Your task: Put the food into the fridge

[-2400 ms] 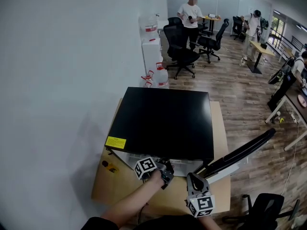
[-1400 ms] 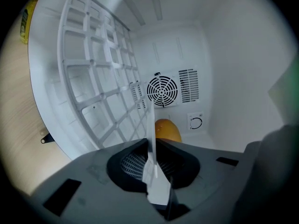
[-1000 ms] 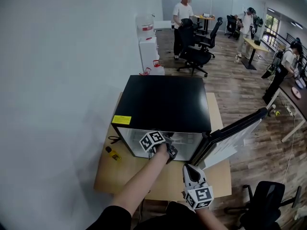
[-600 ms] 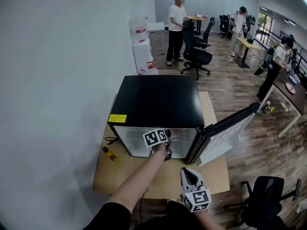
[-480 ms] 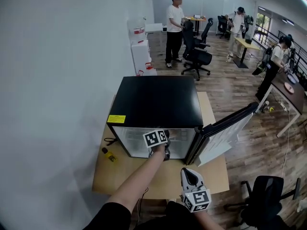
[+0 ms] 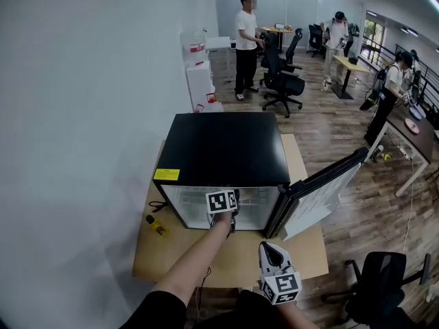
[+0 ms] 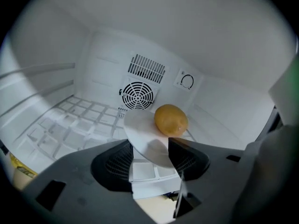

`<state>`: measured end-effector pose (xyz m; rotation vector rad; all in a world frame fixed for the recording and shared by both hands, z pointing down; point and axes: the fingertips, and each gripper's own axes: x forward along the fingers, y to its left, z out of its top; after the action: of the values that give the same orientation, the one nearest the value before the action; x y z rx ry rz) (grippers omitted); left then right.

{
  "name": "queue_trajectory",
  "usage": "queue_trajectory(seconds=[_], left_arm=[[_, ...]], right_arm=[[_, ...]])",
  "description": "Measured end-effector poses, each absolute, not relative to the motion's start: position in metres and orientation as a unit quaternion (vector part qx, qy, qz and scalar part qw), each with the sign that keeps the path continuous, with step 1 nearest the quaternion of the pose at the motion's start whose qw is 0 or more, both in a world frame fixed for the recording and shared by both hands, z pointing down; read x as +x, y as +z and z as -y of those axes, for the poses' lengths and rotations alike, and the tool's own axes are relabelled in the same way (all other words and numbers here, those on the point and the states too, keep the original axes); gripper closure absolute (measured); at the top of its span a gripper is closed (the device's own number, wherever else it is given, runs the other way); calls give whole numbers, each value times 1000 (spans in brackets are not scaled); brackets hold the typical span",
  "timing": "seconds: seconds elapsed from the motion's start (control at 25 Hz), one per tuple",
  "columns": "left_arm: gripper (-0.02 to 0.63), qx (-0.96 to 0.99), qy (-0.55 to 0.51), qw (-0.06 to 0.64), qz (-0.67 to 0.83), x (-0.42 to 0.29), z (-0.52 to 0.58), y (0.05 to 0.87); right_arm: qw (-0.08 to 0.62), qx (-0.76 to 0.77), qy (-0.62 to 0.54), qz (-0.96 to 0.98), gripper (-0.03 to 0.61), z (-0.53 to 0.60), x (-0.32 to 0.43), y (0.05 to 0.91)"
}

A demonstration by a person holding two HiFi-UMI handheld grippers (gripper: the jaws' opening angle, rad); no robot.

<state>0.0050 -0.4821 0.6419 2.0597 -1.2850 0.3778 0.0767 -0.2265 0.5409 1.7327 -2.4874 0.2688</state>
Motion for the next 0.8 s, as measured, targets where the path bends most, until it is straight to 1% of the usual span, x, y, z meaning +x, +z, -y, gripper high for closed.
queue_trajectory(seconds=[0.24,0.52,0.8], left_arm=[[368,794,159,311,497,3,480,640],[335,778,173,284,534,-17,478,644],[333,777,162,286,537,-26,469,643]], right_arm=[[54,571,91,814,518,226,78,542],[55,570,91,815,518,222,75,543],[55,569,90,816,518,216,74,543]])
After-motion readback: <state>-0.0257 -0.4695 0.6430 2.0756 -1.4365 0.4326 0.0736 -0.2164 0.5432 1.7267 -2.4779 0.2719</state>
